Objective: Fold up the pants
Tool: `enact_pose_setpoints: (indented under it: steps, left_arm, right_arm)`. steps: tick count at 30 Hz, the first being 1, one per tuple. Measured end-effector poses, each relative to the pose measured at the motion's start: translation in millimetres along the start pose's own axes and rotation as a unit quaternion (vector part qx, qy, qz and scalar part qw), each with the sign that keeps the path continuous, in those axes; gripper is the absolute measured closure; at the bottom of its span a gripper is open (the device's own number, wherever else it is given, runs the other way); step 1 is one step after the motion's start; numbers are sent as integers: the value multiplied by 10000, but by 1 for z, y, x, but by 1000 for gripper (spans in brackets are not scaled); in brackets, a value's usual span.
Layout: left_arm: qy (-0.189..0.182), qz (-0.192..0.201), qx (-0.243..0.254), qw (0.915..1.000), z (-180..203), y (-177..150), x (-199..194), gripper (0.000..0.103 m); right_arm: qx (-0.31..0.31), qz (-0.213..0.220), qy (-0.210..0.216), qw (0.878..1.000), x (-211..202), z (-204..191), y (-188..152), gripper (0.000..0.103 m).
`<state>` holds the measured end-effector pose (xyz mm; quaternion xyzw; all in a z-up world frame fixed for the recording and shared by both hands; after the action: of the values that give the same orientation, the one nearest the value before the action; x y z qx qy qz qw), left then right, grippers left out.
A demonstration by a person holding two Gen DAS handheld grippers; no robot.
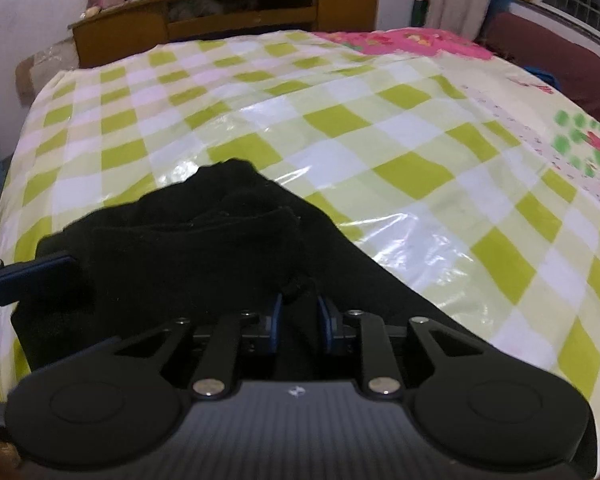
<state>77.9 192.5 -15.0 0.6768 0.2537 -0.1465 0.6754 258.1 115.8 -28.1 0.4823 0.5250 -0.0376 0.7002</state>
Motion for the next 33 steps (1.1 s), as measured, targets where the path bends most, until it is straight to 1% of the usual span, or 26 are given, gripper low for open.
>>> enact_pose_setpoints:
  steps: [2,3,5,7,9,12,14,16,18,19,20,21,22,24,26,27,28,29,30,31,32,33]
  left_arm:
    - [70,99,131,9998,1,1,-5,35]
    - [80,174,216,9996,2,2,-9,35]
    - [55,273,333,9991,4,3,-14,35]
    - [1,336,398,9986,8,6,-17,35]
    - [-99,435,499,9978,16,8,-19,35]
    - [-352,545,735,9952,35,10,-20,35]
    - [-559,506,933,9928,51,11,-17,35]
    - [-715,449,1115,9902,66,10,-14,35]
    - [-857,375,1313,9869,81,9,-11,35]
    - [-881,345,1406,9855,87,8,-11,35]
    - [-889,306,1517,9840,93,7,-11,35]
    - [-895,271,1583,9829,96,7,-10,35]
    - [-892,217,1655,9819,100,6,-9,35]
    - [-851,155,1774,9803,105,4,-10,35]
    - [-927,111,1792,9794,109,4,-10,35]
    - [-998,74,1764,9792,111,4,-10,35]
    - [-1062,34,1734,9791,113,4,-9,35]
    - [-1091,1,1733,9788,116,4,-7,35]
    - [-1086,-1,1770,9782,119,3,-7,35]
    - [-1085,20,1809,9775,122,3,-8,35]
    - [-1094,40,1852,9766,124,3,-9,35]
    - [-1113,57,1887,9757,126,3,-11,35]
  right_arm:
    - [467,159,202,9986,-19,13,-3,81]
    - [740,308,302,9963,-38,22,-8,81]
    - [1190,611,326,9905,-79,42,-25,76]
    - [1680,781,158,9826,-122,68,-55,66]
    - [2173,744,-119,9732,-158,92,-97,65]
    - [2931,415,-714,9525,-194,122,-164,62]
    - [3373,291,-696,9384,-201,134,-196,62]
    - [3927,277,-381,9185,-195,144,-219,62]
    - [4383,430,196,8976,-180,151,-233,60]
    - [4486,488,406,8915,-172,153,-237,52]
    - [4516,538,591,8886,-165,155,-239,48]
    - [4598,566,713,8834,-158,158,-242,45]
    - [4717,599,817,8759,-156,160,-245,45]
    - [4758,751,1110,8693,-164,166,-248,45]
    - [4736,906,1353,8656,-172,171,-252,45]
    - [4727,905,1407,8652,-171,174,-254,45]
    - [4782,848,1491,8613,-168,178,-258,45]
    - [4880,808,1651,8533,-163,183,-263,45]
    - [5040,825,1836,8400,-159,186,-268,45]
    - [5146,865,1943,8306,-158,188,-270,45]
    - [5164,920,2045,8265,-157,190,-270,45]
    - [5122,987,2126,8263,-156,191,-268,43]
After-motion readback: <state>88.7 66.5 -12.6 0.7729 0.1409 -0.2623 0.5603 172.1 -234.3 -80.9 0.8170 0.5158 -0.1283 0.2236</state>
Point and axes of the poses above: each gripper's, at about its wrist camera, not at the fingertips, and x roughly the way its jaws point, z to its right, y to its top, the point moved 2 cm from there along x, roughly the way its jaws point, and after that the axes turned 3 degrees about -z, right-handed, at the moved point
